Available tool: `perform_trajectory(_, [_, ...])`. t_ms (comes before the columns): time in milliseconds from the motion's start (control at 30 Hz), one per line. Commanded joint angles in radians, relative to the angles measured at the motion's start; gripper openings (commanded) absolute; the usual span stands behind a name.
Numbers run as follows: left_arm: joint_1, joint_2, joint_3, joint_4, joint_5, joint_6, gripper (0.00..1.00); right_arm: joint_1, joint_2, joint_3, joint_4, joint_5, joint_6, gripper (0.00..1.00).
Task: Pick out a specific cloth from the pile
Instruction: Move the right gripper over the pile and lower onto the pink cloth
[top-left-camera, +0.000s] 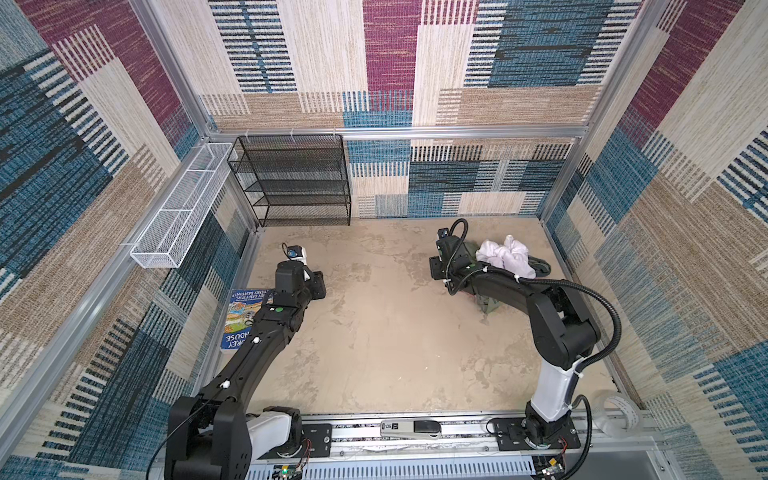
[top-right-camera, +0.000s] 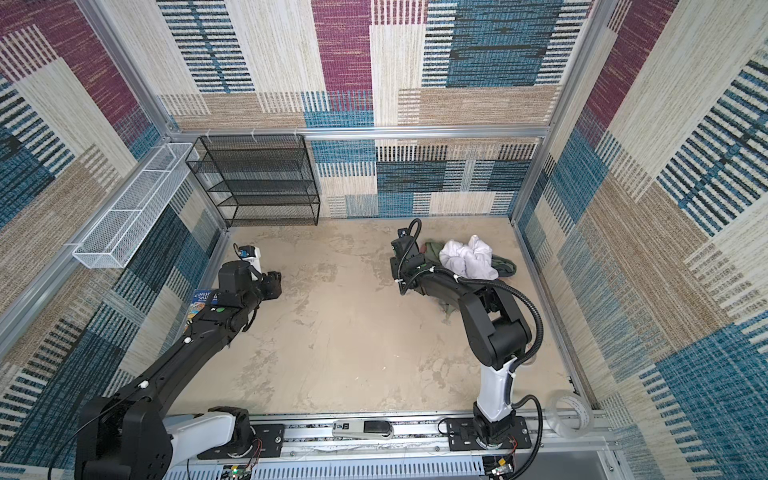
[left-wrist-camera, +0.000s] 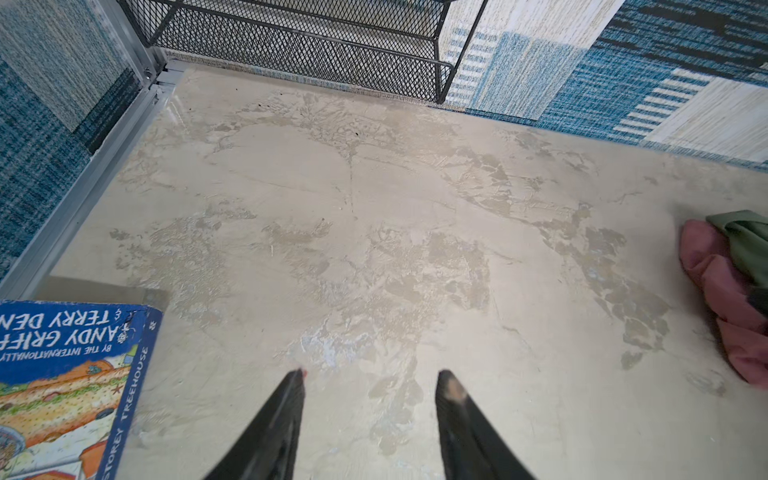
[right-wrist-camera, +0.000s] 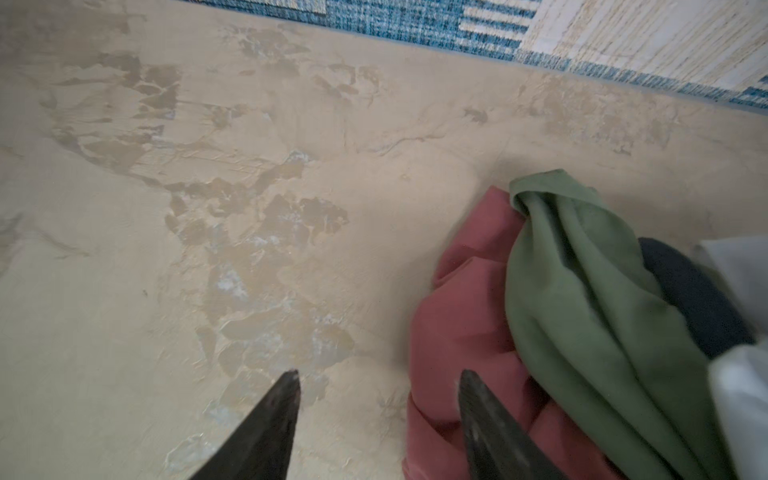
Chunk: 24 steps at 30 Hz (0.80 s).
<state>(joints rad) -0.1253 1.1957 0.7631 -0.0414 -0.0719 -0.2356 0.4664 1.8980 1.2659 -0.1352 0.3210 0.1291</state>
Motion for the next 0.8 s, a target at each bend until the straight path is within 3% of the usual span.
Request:
perform_trajectory(0, [0.001,-0.003,-0.006,0.011,0.018,-0.012,0.54,0.000,0.046,0.047,-0.032,0.070,-0.005,0.62])
perform_trajectory(767, [0.001,0.021,-0.007,0.024,0.018,0.002,0.54,-0.052,0.230,0.168,-0.098,0.151,-0.029,0.47])
